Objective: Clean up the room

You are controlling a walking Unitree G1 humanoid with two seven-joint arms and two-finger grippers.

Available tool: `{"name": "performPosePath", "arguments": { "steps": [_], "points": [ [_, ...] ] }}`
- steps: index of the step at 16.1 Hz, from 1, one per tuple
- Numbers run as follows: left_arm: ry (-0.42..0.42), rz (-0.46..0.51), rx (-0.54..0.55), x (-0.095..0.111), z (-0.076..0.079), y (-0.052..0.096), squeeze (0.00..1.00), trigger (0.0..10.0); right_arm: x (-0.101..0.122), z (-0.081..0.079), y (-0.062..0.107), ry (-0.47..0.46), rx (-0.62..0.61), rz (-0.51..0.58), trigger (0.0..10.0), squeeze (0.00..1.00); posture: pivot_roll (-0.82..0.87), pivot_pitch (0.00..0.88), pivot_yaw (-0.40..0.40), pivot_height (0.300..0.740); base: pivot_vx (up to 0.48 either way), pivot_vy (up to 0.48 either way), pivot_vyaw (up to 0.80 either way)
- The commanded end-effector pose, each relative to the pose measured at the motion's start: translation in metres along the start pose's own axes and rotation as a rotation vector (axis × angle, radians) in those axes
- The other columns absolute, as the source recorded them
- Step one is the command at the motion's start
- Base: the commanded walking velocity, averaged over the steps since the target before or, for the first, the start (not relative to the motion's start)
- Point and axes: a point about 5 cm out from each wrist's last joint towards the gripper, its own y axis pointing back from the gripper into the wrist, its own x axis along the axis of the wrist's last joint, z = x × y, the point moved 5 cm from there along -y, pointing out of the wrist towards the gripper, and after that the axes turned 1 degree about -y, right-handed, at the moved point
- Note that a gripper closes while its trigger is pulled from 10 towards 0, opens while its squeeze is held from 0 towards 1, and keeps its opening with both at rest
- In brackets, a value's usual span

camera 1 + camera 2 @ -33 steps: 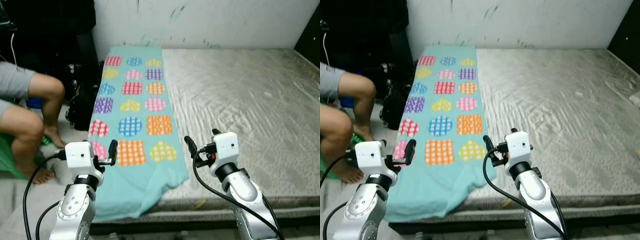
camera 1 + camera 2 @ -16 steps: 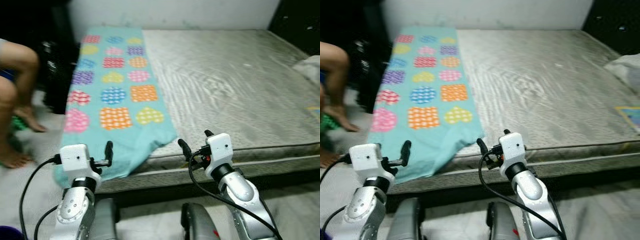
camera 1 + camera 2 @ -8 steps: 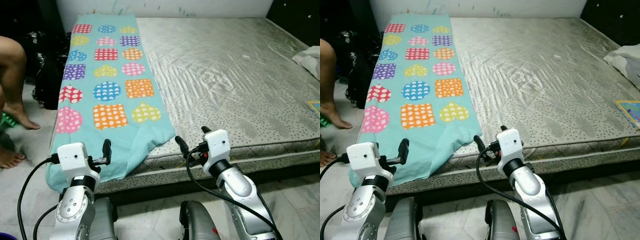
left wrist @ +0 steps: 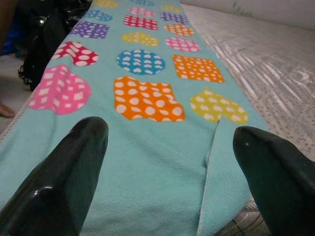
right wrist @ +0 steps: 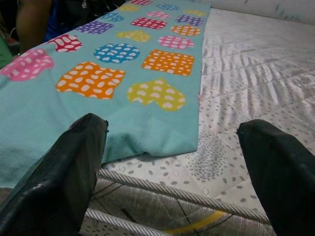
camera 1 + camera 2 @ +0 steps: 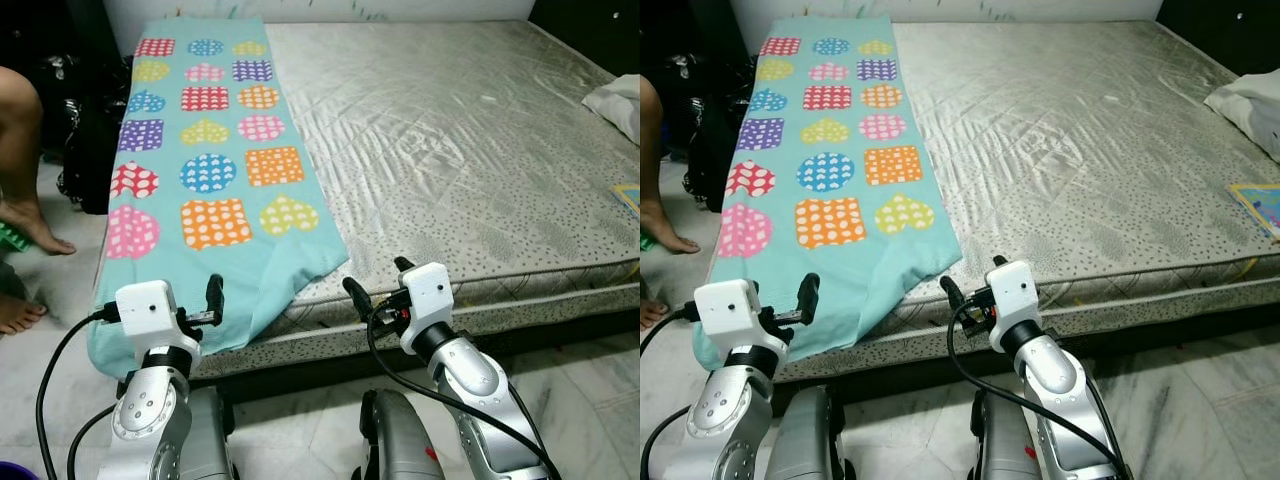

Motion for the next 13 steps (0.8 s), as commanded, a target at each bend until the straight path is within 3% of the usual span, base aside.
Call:
{"name": "performPosePath", "arguments": {
  "steps": [1,4,9,13],
  "points": [
    [-0.001,0.008,0.003,0.0032,-0.0008,0.0006,0.00,10.0,-0.0009,0.0043,-0.0005,0.005,-0.005,-0.004,10.0,0.00,-0.14,0.132,-0.049,0.550,0.000,0.000,0.00],
    [0.005,0.006,0.001,0.0030,-0.0007,0.0003,0.00,10.0,0.0019,0.0028,-0.0002,0.078,0.014,0.009,10.0,0.00,-0.14,0.132,-0.049,0.550,0.000,0.000,0.42],
    [0.010,0.001,0.000,0.0019,-0.0007,-0.0007,0.00,10.0,0.0018,0.0014,0.0002,0.073,0.022,0.012,10.0,0.00,-0.14,0.134,-0.050,0.550,0.000,0.000,0.80],
    [0.026,0.008,-0.016,0.0027,0.0010,-0.0017,0.00,10.0,0.0016,0.0055,-0.0003,0.039,0.004,0.015,10.0,0.00,-0.14,0.134,-0.049,0.550,0.000,0.000,0.00]
  ]
}}
